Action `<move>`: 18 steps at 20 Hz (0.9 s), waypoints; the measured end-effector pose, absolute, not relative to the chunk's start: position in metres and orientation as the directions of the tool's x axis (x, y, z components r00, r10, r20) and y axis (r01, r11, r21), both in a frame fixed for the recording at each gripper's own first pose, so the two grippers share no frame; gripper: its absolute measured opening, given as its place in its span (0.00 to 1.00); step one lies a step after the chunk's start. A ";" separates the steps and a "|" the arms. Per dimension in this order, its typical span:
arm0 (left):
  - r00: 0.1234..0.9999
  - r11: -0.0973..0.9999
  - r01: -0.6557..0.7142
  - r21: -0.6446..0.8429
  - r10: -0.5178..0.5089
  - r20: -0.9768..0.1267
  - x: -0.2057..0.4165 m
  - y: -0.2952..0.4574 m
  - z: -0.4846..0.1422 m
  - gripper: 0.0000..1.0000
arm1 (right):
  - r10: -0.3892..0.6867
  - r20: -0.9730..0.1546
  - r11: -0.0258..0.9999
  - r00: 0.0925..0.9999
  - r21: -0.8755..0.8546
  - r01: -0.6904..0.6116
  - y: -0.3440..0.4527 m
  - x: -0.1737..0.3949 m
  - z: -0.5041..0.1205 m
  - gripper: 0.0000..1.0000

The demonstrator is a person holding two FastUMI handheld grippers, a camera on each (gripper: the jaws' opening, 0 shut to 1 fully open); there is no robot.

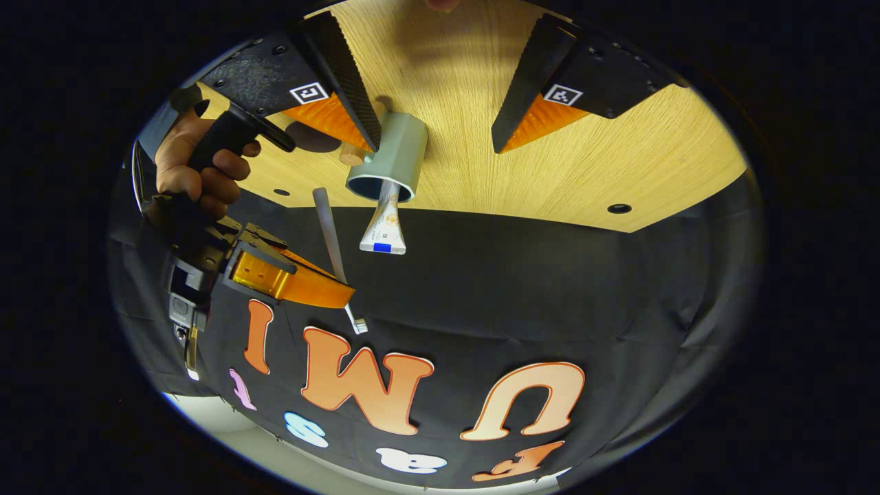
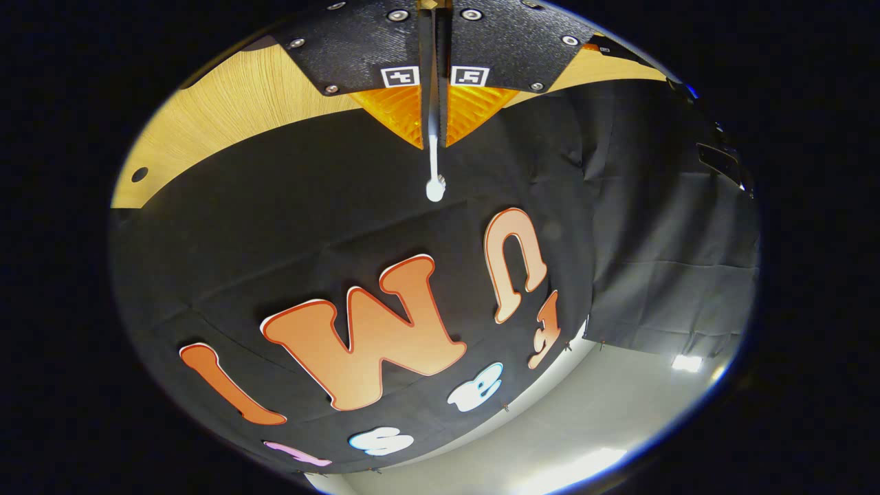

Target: Put the toothbrush and toothpaste on the desktop into the cup, then pick up the cup and place it on the coaster on the desktop.

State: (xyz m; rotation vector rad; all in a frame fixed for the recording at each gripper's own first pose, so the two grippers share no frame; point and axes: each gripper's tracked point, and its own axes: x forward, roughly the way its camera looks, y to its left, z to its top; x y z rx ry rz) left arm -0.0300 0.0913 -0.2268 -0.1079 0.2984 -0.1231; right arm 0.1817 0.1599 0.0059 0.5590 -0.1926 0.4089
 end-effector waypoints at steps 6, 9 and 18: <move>0.945 0.986 0.101 -0.130 -0.136 -0.296 -0.033 0.092 -0.231 0.97 | 0.296 0.292 0.772 0.910 0.487 -0.408 0.166 0.209 -0.007 0.02; 0.944 0.987 0.099 -0.129 -0.134 -0.303 -0.031 0.093 -0.234 0.97 | 0.290 0.299 0.775 0.909 0.485 -0.406 0.169 0.215 -0.013 0.03; 0.940 0.984 0.100 -0.148 -0.142 -0.311 -0.033 0.086 -0.236 0.97 | 0.368 0.163 0.856 0.915 0.324 -0.403 0.175 0.199 -0.044 0.11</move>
